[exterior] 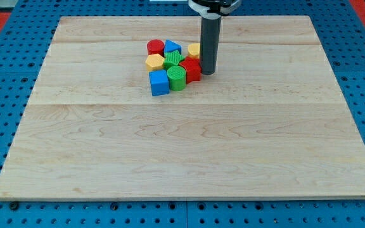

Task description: Separate green circle from the group of blocks

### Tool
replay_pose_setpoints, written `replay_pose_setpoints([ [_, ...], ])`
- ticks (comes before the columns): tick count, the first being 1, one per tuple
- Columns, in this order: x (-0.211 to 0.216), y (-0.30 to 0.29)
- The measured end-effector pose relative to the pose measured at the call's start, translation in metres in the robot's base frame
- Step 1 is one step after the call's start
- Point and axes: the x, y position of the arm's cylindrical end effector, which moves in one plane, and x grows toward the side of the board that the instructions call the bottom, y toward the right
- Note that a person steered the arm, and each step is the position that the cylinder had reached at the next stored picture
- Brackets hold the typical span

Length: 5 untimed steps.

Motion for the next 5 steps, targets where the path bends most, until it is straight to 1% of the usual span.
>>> replay_pose_setpoints([
  [1, 0.000, 0.000],
  [2, 0.003, 0.018],
  [3, 0.020, 0.110],
  [4, 0.005, 0.176],
  [5, -0.009, 0.148],
])
